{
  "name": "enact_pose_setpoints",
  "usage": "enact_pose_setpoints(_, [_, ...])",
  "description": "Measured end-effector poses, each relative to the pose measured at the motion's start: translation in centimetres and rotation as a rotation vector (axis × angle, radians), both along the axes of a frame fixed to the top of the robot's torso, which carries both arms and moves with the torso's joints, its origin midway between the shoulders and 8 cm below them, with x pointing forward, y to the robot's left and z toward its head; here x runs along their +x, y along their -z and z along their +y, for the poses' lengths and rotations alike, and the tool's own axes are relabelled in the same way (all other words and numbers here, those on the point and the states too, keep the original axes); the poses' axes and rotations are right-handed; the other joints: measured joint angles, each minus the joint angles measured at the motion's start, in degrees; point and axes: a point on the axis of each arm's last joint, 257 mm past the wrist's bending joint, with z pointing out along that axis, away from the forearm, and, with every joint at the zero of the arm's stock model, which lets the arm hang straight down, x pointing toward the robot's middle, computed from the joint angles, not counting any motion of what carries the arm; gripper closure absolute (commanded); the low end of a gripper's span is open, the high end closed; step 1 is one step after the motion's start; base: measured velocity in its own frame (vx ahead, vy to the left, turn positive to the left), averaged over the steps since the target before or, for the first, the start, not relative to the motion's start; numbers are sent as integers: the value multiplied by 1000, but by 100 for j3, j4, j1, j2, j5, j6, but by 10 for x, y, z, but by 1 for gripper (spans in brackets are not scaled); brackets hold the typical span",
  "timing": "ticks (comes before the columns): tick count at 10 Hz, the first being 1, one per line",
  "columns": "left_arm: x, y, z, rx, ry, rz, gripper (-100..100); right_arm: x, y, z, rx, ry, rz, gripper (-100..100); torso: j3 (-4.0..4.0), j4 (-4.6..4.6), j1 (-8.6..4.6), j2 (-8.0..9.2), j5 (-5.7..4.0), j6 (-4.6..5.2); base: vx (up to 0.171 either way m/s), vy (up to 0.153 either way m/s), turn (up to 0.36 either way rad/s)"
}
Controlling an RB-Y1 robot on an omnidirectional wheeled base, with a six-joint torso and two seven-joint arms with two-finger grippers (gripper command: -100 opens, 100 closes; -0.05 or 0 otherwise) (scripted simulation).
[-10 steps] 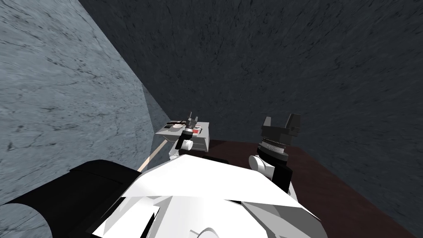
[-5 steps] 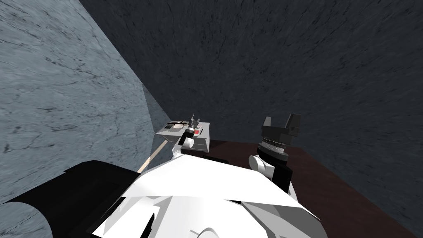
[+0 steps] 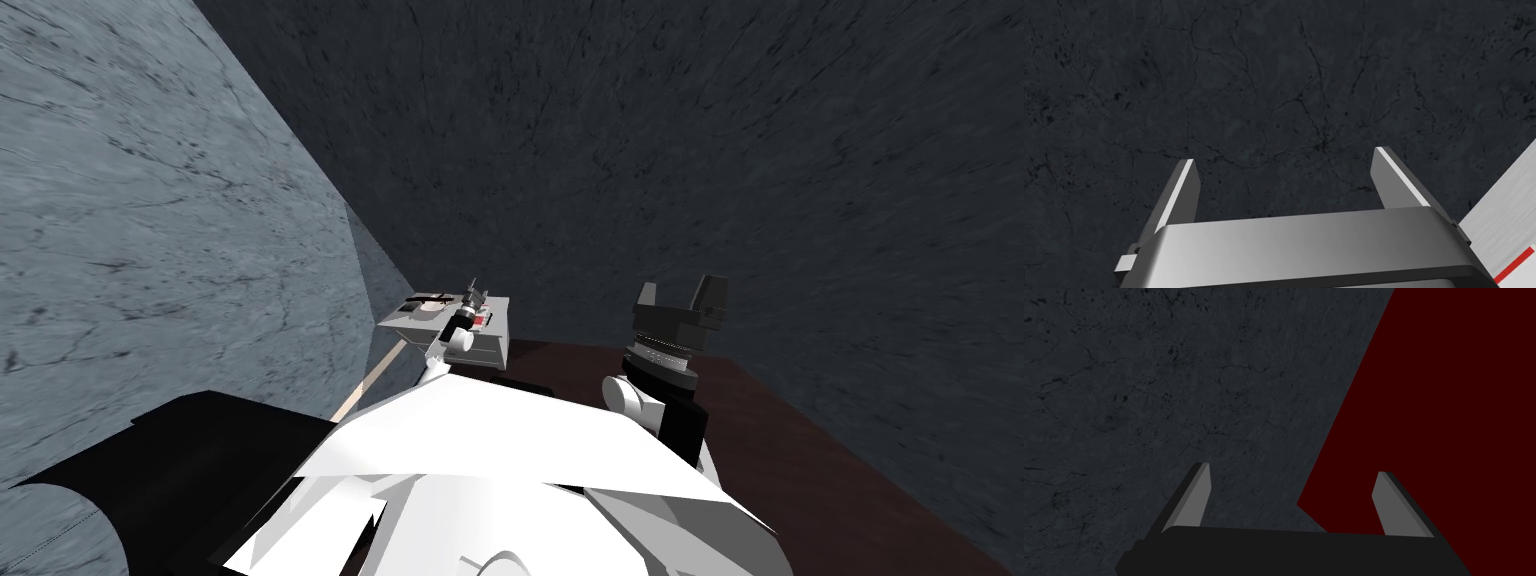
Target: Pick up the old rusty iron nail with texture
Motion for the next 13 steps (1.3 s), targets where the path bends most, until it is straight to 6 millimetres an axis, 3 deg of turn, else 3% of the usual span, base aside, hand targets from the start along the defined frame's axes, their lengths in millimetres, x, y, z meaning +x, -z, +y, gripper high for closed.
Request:
enact_pose_setpoints(6, [35,59,-2,-147,24,187,-100,0,0,0,0,0,0,0,0,0,-1,-1,0,0,15,26,2])
enact_pose_setpoints(13, [59,133,-9,-317,39,415,-100,0,0,0,0,0,0,0,1,0,-4,2,-1,-1,16,22,1])
